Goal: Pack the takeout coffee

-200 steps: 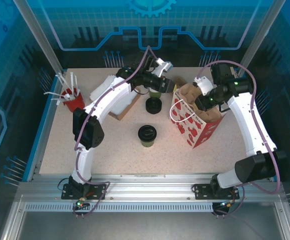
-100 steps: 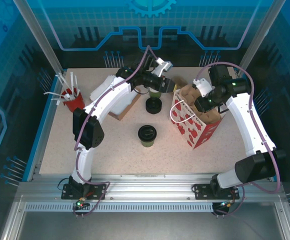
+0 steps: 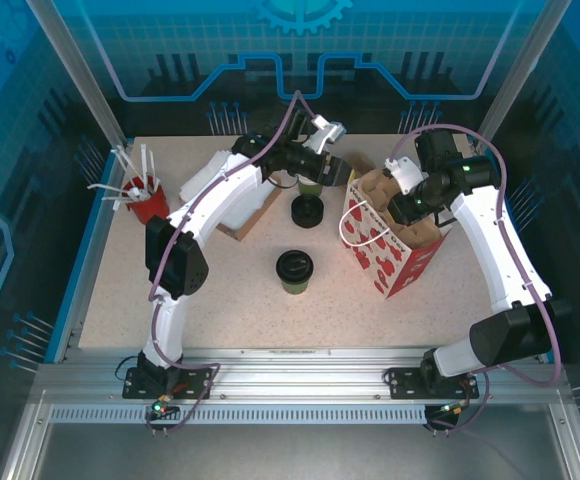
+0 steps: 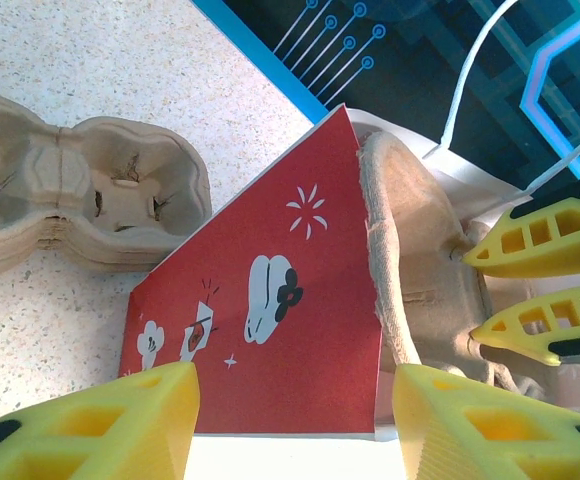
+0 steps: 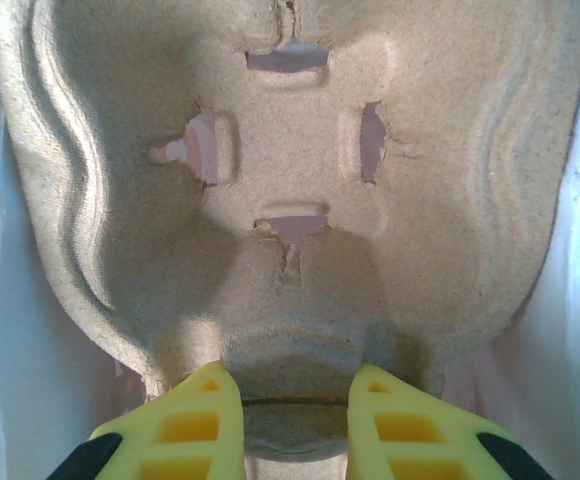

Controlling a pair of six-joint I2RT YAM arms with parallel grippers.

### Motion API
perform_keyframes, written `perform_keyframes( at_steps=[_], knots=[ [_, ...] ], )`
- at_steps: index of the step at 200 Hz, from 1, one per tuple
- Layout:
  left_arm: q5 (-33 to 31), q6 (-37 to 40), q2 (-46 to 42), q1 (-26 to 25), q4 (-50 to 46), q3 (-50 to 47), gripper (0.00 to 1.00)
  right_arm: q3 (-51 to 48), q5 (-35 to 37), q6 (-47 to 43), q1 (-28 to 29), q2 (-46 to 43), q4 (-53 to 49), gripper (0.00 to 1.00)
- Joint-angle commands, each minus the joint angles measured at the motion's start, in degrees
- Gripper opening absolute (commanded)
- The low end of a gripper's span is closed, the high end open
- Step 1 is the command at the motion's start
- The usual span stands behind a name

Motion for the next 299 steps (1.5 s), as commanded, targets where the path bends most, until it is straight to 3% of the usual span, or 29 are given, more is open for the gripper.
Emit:
perform_keyframes(
  at_steps=[1,146,299],
  knots=[
    [1.13,1.8,0.93,-0.37,-1.52,2.21,0.56,-0.11,-0.59,0.36,0.9,-0.09,-1.25,0.2],
    [-1.56,2.66,5.71,-0.72,-6.08,8.47,0.56,0.19,-0.33,0.14,1.08,-0.68,-1.86,0.19],
    [-4.65,0.81,6.0,0.34,-5.42,8.33,0.56,-2.16,0.19,0.25,1.07,-4.09,-2.93,0.19]
  ],
)
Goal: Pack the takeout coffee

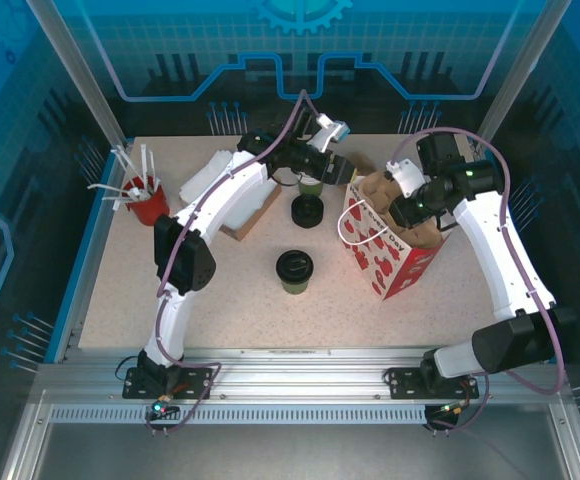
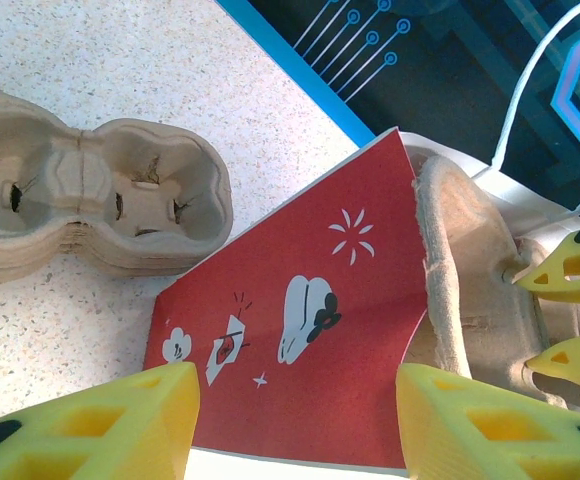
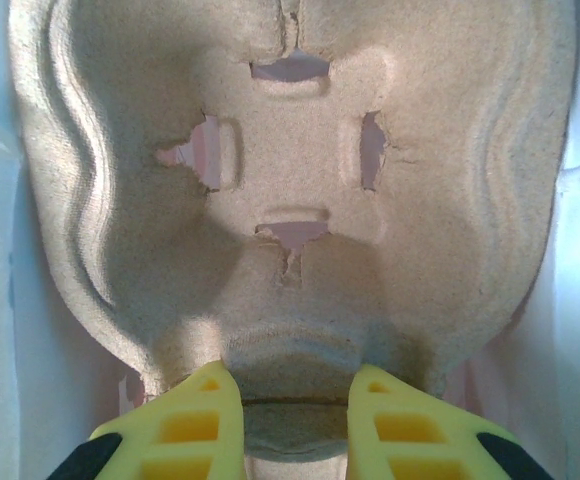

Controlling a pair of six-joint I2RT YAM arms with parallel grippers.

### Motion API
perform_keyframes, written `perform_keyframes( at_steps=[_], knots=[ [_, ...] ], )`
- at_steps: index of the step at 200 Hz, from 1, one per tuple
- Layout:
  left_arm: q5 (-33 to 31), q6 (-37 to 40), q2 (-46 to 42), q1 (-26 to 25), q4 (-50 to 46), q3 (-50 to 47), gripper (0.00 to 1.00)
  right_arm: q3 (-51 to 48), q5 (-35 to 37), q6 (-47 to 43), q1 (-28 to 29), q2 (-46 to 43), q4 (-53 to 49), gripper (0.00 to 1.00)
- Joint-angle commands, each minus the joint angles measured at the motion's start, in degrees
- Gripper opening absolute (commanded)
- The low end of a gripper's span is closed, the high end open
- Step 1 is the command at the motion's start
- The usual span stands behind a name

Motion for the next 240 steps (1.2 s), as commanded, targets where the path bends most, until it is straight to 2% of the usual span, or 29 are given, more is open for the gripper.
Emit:
perform_keyframes(
  at_steps=[1,135,240],
  knots=[
    [-2.23,-0.26,1.72,0.6,-1.14,1.56,0.55,-0.65,-0.26,0.22,0.79,-1.84,-2.82,0.19],
    [-3.34,-0.72,1.42,0.79,-0.93,1.43,0.56,-2.64,-1.79,0.33,0.71,-3.75,-3.43,0.19],
    [-2.16,-1.24,0.31,0.69,0.83,-0.35,0.55,-2.7,-1.21,2.09,0.97,-1.3,-3.01,0.19]
  ],
)
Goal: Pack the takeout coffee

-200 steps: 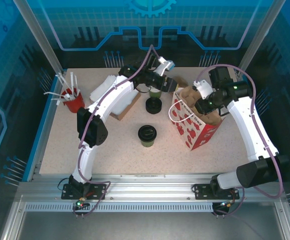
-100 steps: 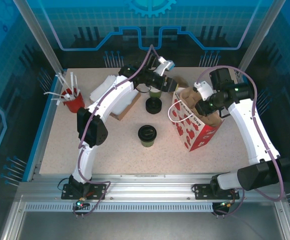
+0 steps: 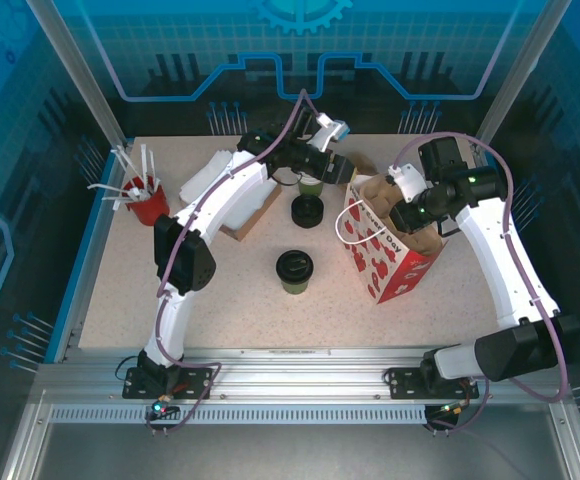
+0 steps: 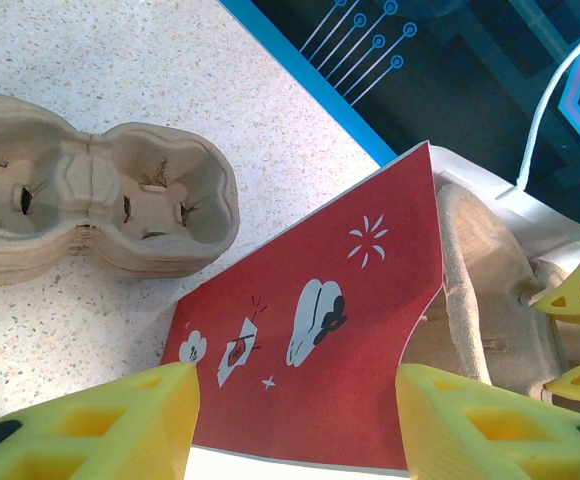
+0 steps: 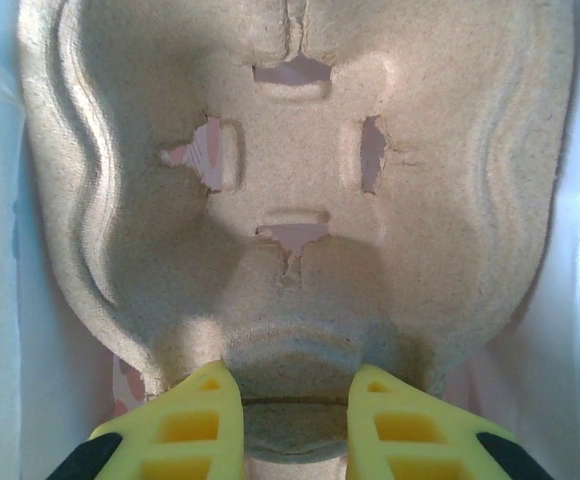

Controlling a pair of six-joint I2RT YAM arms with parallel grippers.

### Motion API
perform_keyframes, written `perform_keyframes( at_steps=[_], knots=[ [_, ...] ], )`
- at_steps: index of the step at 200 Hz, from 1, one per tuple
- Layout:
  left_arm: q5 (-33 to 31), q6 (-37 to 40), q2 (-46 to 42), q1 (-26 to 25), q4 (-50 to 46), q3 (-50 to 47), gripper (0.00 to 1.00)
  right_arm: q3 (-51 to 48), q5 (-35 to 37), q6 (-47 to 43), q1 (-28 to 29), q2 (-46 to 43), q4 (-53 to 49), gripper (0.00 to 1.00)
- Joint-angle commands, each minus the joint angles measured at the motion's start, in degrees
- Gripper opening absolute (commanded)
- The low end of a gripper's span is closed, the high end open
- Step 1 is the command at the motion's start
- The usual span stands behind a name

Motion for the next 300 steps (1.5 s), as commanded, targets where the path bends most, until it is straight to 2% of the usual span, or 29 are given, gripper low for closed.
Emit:
perform_keyframes(
  at_steps=[1,123,228,300],
  knots=[
    [-1.28,-1.22,0.2,0.67,0.71,-0.54,0.55,-0.45,-0.1,0.71,0.97,0.93,-3.05,0.19],
    [-1.5,-0.97,-0.65,0.69,0.77,-1.16,0.56,-1.67,3.33,2.07,1.2,0.98,-3.72,0.18],
    [-1.17,-1.0,-2.05,0.69,1.49,-2.46,0.57,-0.74,2.29,3.92,1.11,1.92,-2.94,0.18],
    [0.79,-5.27,-5.0,0.27,7.25,-3.41,0.73,-0.18,2.53,4.73,2.94,4.2,-2.47,0.19]
  ],
)
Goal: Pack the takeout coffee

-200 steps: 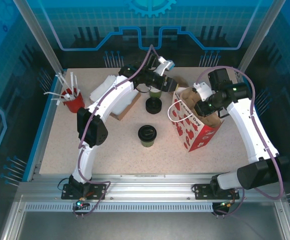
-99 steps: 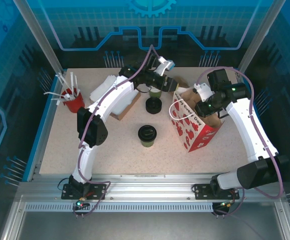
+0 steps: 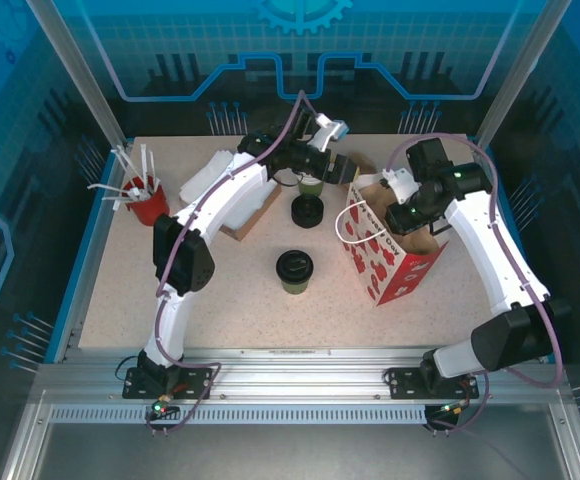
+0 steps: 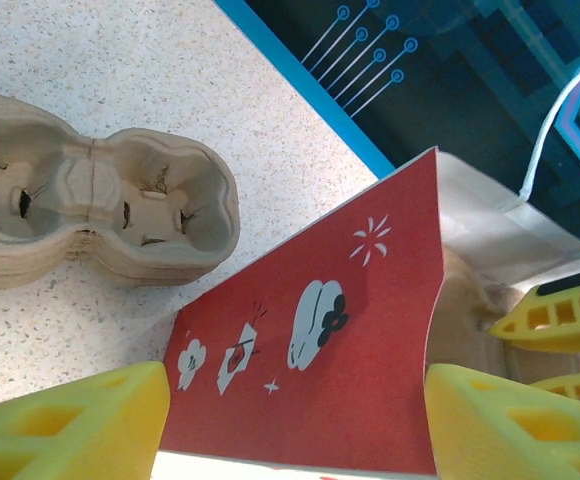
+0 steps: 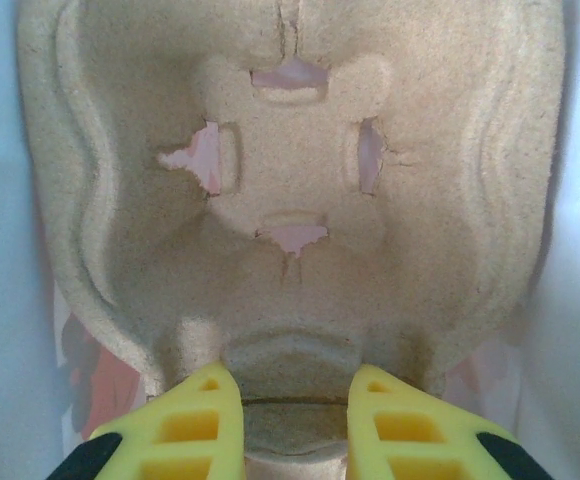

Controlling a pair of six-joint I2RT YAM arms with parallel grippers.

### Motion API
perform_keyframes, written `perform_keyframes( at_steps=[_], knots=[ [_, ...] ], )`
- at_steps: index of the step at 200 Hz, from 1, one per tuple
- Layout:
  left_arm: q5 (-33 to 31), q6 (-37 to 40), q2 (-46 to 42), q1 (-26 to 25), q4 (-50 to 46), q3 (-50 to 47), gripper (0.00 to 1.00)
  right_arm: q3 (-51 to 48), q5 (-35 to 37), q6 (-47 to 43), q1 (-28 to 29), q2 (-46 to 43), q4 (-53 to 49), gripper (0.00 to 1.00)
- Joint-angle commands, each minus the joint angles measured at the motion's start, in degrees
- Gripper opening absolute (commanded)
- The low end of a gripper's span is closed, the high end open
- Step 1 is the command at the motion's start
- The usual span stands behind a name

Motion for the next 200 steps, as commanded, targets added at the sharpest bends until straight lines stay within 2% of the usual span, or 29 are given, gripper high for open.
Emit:
perform_keyframes(
  at_steps=[1,42,85,146,200],
  knots=[
    [0.59,-2.32,-4.13,0.28,2.99,-0.33,0.74,0.55,-0.08,0.71,1.11,0.81,-2.16,0.19],
    [-0.94,-3.74,-7.19,0.5,4.6,-0.85,0.8,-0.52,-0.34,1.66,1.68,1.88,-1.63,0.2],
    [-4.91,-4.43,-12.72,1.22,7.59,-6.16,0.81,-2.66,0.49,2.3,2.65,2.22,-0.19,0.2],
    [-12.8,-4.58,-26.63,1.46,14.18,-23.42,0.81,-6.49,1.88,3.29,4.8,4.53,4.35,0.2],
    [-15.23,-7.37,-39.62,1.37,22.56,-41.79,0.82,-11.99,1.7,2.3,4.98,6.48,12.04,0.23]
  ],
)
